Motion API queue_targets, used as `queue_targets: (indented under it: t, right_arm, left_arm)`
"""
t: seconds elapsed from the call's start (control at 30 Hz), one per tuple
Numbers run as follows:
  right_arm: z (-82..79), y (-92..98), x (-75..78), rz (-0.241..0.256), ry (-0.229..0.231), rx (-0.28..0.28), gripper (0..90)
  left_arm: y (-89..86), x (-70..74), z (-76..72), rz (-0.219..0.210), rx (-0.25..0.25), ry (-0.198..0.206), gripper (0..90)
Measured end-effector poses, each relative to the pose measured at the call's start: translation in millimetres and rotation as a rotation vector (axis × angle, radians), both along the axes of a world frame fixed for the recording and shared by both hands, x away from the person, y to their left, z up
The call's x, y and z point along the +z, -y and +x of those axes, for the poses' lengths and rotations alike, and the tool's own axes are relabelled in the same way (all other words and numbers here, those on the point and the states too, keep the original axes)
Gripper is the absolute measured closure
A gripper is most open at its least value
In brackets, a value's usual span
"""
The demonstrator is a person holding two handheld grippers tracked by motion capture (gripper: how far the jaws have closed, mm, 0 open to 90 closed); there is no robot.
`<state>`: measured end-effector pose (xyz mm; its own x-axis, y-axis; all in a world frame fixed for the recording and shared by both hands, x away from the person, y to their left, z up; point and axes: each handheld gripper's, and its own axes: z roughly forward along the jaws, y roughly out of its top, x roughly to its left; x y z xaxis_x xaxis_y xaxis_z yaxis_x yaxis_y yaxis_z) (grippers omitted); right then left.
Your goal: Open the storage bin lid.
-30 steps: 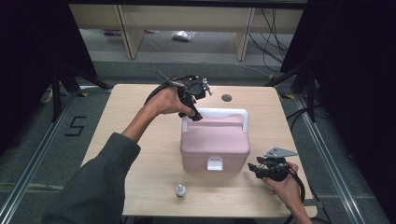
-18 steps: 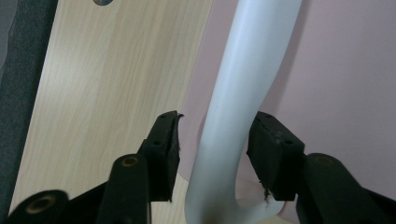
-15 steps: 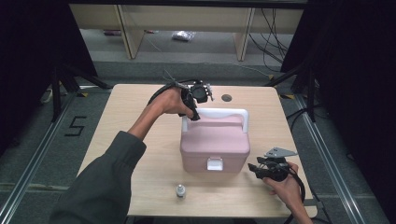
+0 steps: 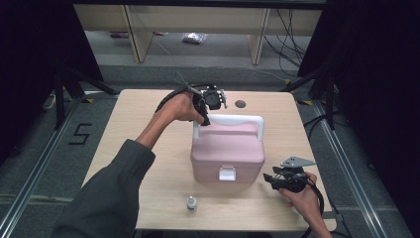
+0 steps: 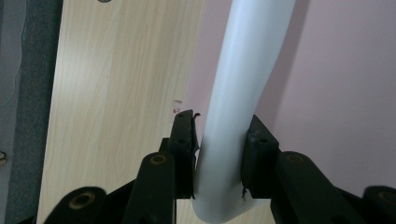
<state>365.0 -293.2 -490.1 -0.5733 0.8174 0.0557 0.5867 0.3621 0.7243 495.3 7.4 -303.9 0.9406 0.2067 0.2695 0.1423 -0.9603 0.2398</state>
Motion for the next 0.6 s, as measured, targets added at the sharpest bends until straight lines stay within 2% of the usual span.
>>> queue_targets:
  t: [0.03, 0.1, 0.2, 0.23, 0.3, 0.33, 0.37, 0.4, 0.43, 0.5, 0.53, 0.6]
  right_arm:
    - [0.0, 0.0, 0.0, 0.0, 0.0, 0.0, 49.6]
    - [0.5, 1.9, 1.1, -0.023, 0.03, -0.006, 49.6]
    - [-0.9, 3.2, 4.8, 0.0, 0.022, -0.021, 50.0]
    - [-1.8, 2.2, 5.2, 0.023, 0.009, -0.031, 50.1]
    - [-2.0, 3.1, 8.0, 0.05, 0.011, -0.035, 50.3]
    - [-2.1, 6.7, 14.8, 0.039, 0.06, -0.022, 52.9]
    - [-2.3, 6.7, 17.3, 0.051, 0.076, -0.012, 54.2]
    - [-2.3, 6.7, 17.3, 0.051, 0.076, -0.012, 54.2]
    - [-5.0, 7.1, 26.7, 0.078, 0.101, -0.004, 62.6]
    - [-10.2, 6.8, 36.2, 0.099, 0.117, -0.016, 68.5]
    - [-10.4, 8.2, 39.7, 0.102, 0.135, -0.001, 71.8]
    - [-12.6, 7.6, 43.2, 0.109, 0.148, -0.007, 74.4]
  left_arm:
    - [0.2, 1.1, -0.5, 0.004, -0.006, 0.001, 69.2]
    - [0.1, 4.6, -1.7, 0.004, -0.011, 0.011, 69.4]
    - [-0.6, 8.4, -1.7, -0.006, -0.004, 0.016, 69.3]
    - [-1.1, 10.6, -0.5, -0.011, -0.004, 0.02, 69.3]
    - [-2.4, 12.5, 1.0, -0.02, 0.0, 0.015, 69.1]
    - [-3.1, 13.2, 1.7, -0.027, 0.001, 0.013, 69.0]
    - [-3.9, 14.5, 2.9, -0.034, 0.002, 0.013, 69.0]
    - [-3.9, 14.5, 2.9, -0.034, 0.002, 0.013, 69.0]
    - [-4.0, 15.3, 3.7, -0.034, 0.001, 0.016, 69.0]
    - [-3.8, 17.5, 5.1, -0.038, 0.006, 0.016, 68.8]
    - [-3.5, 18.3, 5.4, -0.037, 0.007, 0.017, 68.8]
    - [-3.4, 19.2, 5.9, -0.038, 0.011, 0.018, 68.8]
